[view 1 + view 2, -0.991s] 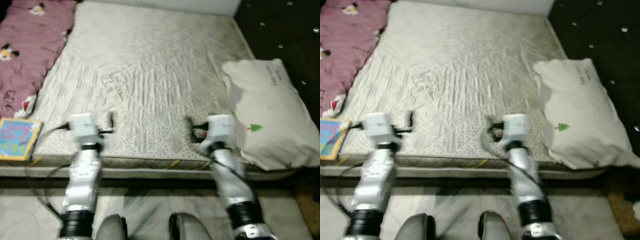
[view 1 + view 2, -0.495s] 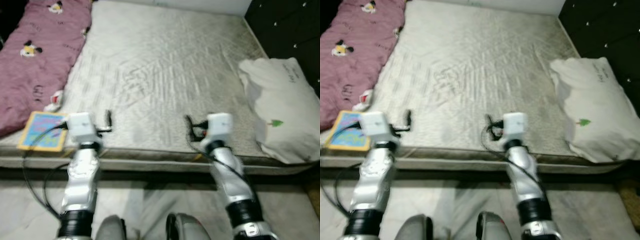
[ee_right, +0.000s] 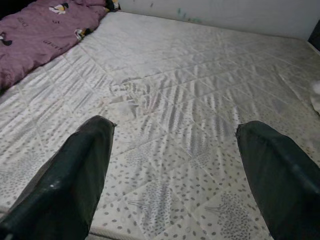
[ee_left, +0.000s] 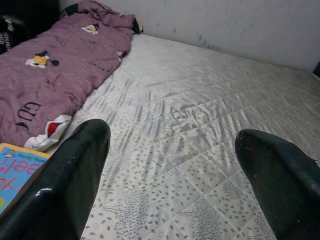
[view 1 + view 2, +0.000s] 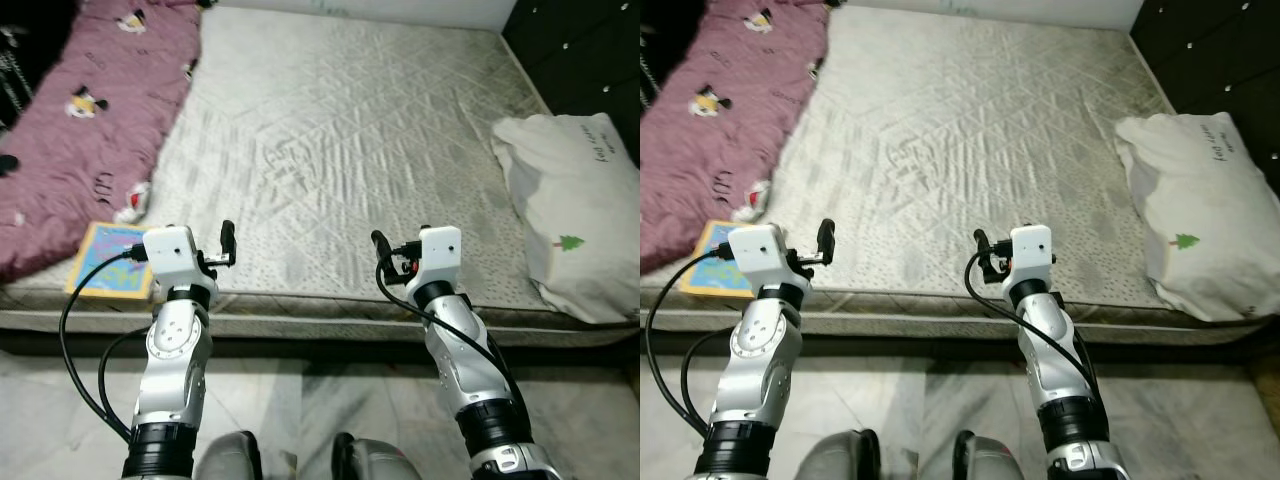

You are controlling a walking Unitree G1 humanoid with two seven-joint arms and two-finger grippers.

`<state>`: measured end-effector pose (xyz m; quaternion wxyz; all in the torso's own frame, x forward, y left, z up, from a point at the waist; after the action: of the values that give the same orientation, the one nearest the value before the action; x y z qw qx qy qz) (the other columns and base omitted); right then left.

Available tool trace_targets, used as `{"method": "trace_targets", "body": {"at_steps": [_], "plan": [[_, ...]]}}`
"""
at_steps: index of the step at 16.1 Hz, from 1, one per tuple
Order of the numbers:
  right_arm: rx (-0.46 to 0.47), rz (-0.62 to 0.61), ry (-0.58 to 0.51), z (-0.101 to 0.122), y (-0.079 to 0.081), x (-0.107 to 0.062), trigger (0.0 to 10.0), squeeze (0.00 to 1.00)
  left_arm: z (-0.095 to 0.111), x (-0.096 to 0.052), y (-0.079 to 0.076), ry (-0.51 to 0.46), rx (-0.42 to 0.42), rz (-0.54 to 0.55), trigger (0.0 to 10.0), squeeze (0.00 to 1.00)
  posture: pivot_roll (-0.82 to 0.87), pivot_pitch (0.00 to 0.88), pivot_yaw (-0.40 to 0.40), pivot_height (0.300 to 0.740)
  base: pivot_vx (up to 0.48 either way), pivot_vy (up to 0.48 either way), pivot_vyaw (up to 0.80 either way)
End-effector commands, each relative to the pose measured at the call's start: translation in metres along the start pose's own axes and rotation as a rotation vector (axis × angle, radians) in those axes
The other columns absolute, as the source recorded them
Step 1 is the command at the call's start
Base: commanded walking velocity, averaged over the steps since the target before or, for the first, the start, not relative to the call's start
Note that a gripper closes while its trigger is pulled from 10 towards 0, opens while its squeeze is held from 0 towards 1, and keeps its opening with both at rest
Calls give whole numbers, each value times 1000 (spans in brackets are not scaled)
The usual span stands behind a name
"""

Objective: Clean up the room

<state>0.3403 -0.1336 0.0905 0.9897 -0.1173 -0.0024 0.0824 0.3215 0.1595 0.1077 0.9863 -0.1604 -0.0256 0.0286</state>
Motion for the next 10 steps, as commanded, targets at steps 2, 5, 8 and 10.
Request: {"method": "trace_targets", "body": {"at_steps": [2,5,8,10], "plan": [[6,-5,16,-4,-2,-1,10000,0,2,0,-1,-8,-2,-12,10000,0,-11,159,-69,740,360,0,0],[4,-6,17,-4,-3,-1,10000,0,2,0,-1,-7,0,-13,10000,0,-10,158,-69,740,375,0,0],[6,-9,20,-4,-3,-1,10000,0,2,0,-1,-5,2,-11,10000,0,-11,158,-69,740,365,0,0],[5,-8,21,-4,-3,0,10000,0,1,1,0,3,4,11,10000,0,-10,161,-70,740,169,0,0]]}}
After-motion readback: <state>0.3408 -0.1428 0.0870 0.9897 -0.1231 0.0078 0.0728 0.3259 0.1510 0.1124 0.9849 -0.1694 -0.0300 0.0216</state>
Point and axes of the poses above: a point about 5 cm out from each wrist's last joint towards the gripper, its own x axis pointing out of the wrist towards the gripper, its own z axis along the axis of the wrist's last joint, y = z × x, the point moved 3 cm from there along x, pointing out of the wrist towards the gripper, and after that the axes turned 12 degrees about -x, right-handed, at the moved point
